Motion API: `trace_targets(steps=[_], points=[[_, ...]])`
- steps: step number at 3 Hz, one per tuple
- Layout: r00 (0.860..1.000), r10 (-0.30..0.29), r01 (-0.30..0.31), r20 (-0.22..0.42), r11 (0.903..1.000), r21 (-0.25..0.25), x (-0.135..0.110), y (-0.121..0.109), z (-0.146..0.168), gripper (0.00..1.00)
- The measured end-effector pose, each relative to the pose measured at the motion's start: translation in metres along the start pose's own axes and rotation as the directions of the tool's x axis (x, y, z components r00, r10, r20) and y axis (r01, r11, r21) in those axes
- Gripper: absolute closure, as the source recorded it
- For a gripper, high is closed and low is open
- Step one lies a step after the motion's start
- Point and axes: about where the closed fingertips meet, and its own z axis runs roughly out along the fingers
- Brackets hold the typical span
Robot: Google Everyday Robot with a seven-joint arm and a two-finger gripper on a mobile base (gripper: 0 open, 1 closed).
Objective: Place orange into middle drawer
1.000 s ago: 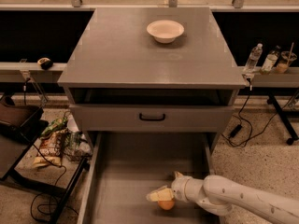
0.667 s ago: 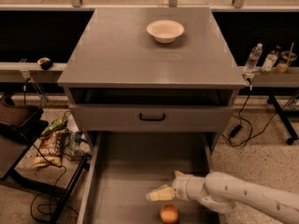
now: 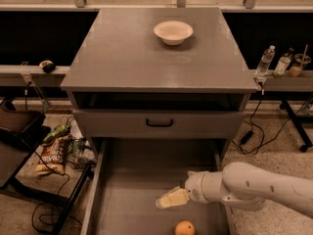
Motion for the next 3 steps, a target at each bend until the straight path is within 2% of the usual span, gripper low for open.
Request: trace_targets(steps=[1, 2, 3], points=[[0.996, -0.027, 0.027, -0.082, 0.9996, -0.004, -0.028, 0.014, -0.053, 0.00], [0.981, -0.102, 0.105, -0.166, 0.9944, 0.011, -0.066, 0.031, -0.111, 0.00], [0.963, -0.183, 0.195, -0.199, 0.9797, 0.044, -0.113, 0.051, -0.171, 0.00]])
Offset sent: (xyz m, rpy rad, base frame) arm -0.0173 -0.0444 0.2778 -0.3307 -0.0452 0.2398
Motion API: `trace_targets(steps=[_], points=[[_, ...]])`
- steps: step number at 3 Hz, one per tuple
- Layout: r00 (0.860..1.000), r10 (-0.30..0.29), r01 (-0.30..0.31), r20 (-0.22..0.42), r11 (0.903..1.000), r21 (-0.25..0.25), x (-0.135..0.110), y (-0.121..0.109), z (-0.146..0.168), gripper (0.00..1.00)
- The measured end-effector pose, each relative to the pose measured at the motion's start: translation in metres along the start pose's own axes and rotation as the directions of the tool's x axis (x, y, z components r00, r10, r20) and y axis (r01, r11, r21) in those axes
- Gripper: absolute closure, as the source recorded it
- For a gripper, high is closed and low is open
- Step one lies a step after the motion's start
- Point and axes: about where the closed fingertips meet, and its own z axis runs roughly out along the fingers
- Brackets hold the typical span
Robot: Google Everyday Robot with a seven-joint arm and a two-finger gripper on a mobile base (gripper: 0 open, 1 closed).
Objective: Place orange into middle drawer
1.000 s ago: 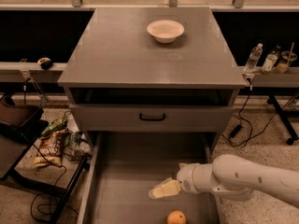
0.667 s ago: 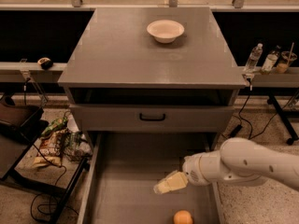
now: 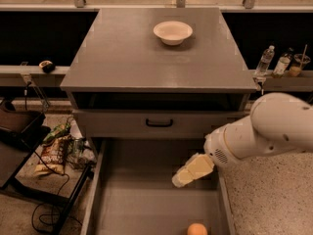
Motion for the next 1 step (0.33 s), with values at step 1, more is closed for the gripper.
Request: trace_targets(steps=[1], points=[[0.994, -0.092, 0.090, -0.065, 0.9955, -0.027, -0.0203, 0.0018, -0.0349, 0.00]])
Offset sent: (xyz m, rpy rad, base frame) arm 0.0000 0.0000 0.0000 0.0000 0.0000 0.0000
